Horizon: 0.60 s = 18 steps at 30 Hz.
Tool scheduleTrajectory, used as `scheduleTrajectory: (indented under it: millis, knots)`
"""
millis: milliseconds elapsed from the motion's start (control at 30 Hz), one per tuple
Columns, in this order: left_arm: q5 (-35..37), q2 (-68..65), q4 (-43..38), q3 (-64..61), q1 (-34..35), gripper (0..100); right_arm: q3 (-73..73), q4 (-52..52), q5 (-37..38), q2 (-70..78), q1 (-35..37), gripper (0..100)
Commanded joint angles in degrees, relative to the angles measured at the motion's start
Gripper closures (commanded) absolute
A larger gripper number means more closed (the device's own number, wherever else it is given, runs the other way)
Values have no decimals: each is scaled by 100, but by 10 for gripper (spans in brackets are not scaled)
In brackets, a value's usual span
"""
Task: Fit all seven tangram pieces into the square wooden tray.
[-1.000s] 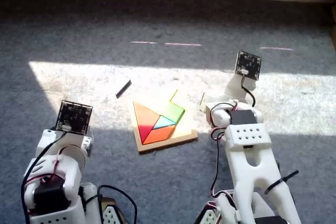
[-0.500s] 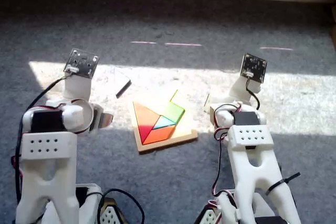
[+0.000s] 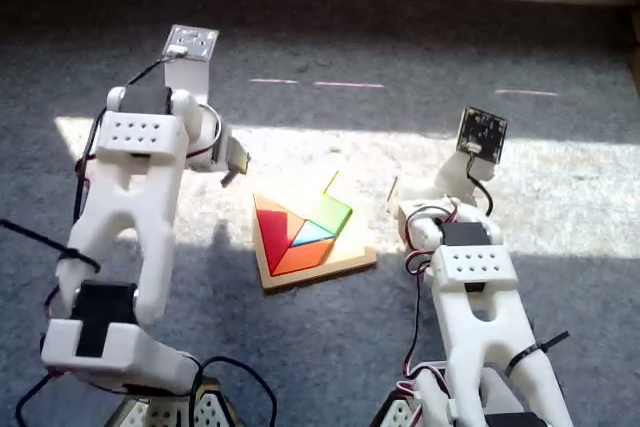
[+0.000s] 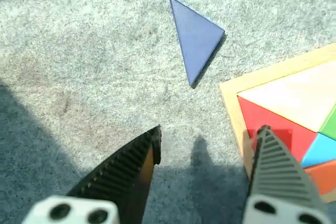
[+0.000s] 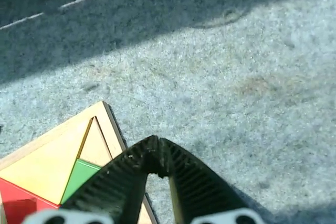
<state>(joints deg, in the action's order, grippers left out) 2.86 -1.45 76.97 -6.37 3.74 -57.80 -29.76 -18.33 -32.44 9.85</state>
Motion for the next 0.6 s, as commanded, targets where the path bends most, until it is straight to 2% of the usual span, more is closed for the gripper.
scheduleTrajectory:
  millis: [0, 133, 233, 400, 567]
  knots:
    - [308, -1367, -9, 1525, -119, 715, 13, 110, 62, -154, -48, 985]
    - [325, -2615, 26, 2607, -119, 716, 13, 110, 70, -154, -31, 985]
    - [334, -3389, 132, 3292, -101, 718, 13, 119, 378, -154, -31, 985]
    - [343, -4409, 703, 4488, -119, 719, 4, 119, 554, -154, -22, 985]
    - [774, -5138, 1160, 5552, -84, 716, 4, 119, 580, -154, -22, 985]
